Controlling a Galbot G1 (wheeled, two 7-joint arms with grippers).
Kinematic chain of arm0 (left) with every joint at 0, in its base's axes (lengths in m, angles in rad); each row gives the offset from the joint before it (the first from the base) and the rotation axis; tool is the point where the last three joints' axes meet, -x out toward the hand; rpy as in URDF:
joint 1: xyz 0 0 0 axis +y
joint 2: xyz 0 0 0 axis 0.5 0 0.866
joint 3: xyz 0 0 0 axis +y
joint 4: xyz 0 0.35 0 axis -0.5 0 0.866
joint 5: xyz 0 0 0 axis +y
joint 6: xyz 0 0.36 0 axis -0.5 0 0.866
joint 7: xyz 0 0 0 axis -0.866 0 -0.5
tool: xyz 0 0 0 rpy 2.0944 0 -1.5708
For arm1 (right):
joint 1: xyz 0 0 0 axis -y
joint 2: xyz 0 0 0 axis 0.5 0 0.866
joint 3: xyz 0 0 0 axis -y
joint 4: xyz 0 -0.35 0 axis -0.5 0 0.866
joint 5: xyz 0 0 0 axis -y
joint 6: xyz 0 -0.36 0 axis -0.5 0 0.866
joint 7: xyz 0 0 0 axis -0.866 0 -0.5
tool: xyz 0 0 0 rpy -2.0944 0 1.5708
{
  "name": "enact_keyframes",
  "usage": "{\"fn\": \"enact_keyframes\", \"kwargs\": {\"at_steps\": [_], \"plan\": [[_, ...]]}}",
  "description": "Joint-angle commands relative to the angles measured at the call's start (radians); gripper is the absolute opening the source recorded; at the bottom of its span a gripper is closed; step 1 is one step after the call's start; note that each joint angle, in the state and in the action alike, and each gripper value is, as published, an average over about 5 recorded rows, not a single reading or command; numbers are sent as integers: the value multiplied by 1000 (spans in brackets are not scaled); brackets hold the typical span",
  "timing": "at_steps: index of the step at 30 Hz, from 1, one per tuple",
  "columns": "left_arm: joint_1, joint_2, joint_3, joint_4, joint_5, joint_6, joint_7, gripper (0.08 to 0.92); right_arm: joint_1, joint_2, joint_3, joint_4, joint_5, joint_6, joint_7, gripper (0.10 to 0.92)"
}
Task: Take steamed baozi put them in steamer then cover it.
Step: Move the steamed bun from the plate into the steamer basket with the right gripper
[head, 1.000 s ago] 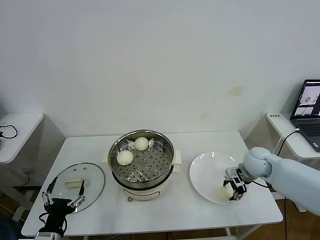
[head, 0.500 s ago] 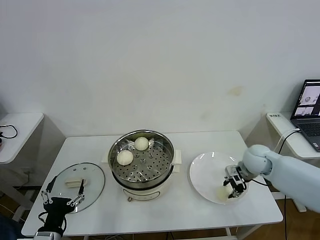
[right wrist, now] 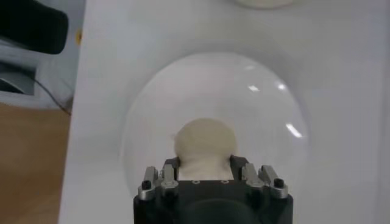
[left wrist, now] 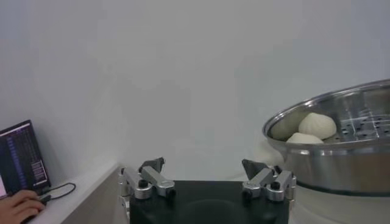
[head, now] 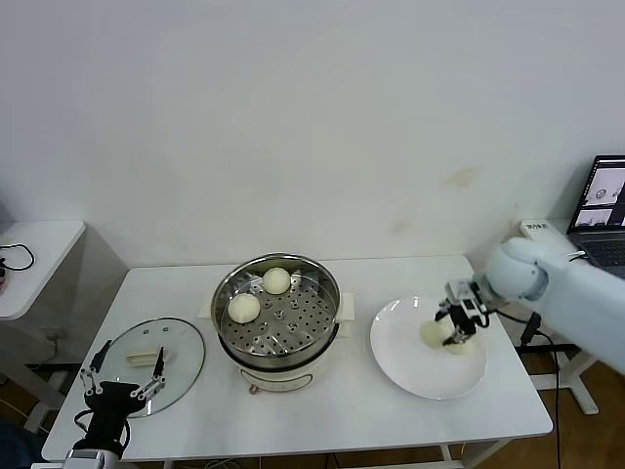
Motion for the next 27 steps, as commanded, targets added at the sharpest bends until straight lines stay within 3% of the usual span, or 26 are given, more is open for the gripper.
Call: {"fn": "enact_keyframes", "kwargs": {"at_steps": [1,11,27], "plan": [[0,2,1,-1,0,0,0,823,315,97,-113,-35,99,-1,2,540],[2,-9,-5,-15,-1,0,1,823,485,360,-172,-137,188,-19,24,543],[16,-14,-55,-18,-19,-1,1,823,342,736,-229,-198,223,63,86,543]]}}
